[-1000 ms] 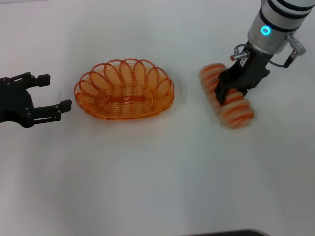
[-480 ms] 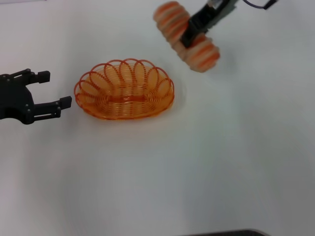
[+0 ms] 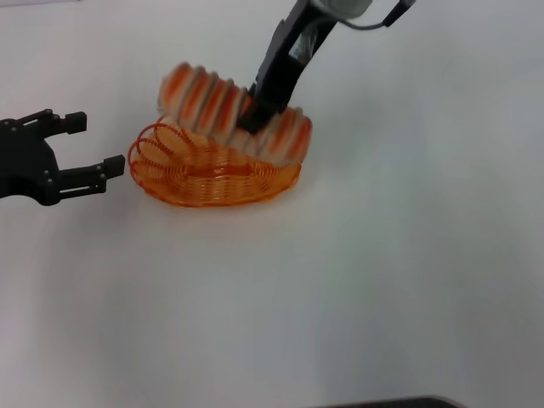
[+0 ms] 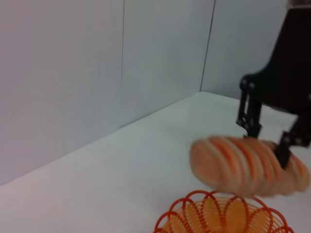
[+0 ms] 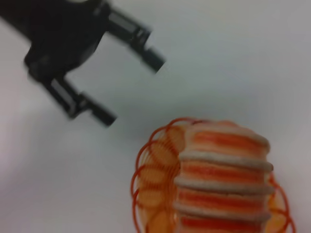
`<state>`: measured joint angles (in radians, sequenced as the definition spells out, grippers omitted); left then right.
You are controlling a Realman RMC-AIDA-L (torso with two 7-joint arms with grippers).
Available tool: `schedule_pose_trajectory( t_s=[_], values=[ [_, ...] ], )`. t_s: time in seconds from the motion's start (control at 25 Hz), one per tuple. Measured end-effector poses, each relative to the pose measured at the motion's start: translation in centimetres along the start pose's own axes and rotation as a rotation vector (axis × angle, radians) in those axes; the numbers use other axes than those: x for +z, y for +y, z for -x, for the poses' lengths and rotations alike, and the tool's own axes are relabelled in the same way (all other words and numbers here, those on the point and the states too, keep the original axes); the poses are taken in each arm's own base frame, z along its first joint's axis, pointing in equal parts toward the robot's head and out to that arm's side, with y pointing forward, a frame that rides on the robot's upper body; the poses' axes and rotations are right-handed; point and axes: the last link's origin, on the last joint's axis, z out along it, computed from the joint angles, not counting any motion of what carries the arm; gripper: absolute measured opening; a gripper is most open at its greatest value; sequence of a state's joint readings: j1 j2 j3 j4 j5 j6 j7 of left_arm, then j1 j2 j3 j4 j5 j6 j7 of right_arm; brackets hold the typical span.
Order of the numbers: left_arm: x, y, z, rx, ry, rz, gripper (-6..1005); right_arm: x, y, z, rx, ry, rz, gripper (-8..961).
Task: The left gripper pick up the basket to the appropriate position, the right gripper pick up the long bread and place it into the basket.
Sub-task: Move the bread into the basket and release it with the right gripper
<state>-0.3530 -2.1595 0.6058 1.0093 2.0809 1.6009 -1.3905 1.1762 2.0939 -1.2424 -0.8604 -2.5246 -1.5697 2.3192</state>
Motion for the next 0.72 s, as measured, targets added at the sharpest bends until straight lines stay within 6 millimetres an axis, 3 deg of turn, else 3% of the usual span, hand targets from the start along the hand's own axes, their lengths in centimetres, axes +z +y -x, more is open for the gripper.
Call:
schedule_pose_trajectory(
  t_s=[0.36,0.72],
  values=[
    [-0.1,0.0,0.1,0.0,0.004,-0.001,859,1.1,0.3,-0.6,-0.047,0.076,-0.013,339],
    [0.0,-0.1,0.0,0.0,0.003,-0.008,860,1.5,0.2,0.5,-0.058,0.023,-0.037,296]
  ],
)
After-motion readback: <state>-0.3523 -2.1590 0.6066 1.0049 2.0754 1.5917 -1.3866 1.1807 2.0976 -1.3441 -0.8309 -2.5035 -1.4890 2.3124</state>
